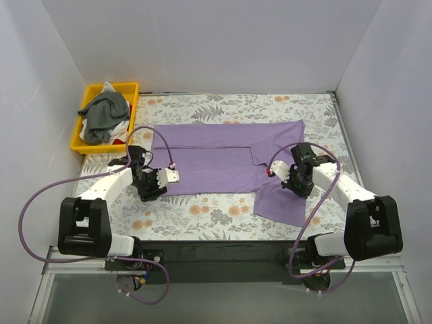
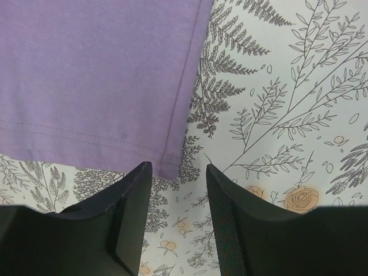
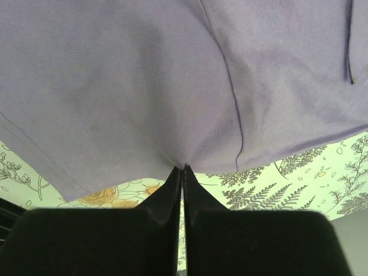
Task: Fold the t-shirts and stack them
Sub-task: Fold the tshirt
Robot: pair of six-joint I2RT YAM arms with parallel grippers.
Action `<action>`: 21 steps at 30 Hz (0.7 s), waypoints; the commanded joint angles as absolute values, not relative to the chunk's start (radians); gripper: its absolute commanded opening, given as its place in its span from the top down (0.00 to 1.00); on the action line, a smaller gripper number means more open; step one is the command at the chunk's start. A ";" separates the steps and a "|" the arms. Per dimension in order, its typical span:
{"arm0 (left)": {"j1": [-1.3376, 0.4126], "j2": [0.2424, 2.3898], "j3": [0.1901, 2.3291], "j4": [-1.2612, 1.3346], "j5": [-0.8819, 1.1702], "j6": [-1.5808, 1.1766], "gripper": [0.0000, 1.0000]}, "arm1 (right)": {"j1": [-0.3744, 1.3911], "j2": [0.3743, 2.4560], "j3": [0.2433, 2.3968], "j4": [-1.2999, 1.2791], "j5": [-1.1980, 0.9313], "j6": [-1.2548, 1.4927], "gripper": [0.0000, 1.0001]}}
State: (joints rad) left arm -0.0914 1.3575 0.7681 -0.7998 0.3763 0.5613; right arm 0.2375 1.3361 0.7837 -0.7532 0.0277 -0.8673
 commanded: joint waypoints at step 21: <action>-0.179 1.439 0.703 -0.722 0.218 0.589 0.97 | 0.236 1.353 0.828 -0.785 0.008 -0.865 0.99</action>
State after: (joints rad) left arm -0.1707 1.4338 0.7448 -0.6956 0.2241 0.5697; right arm 0.2375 1.3624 0.7910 -0.7578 0.0227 -0.8669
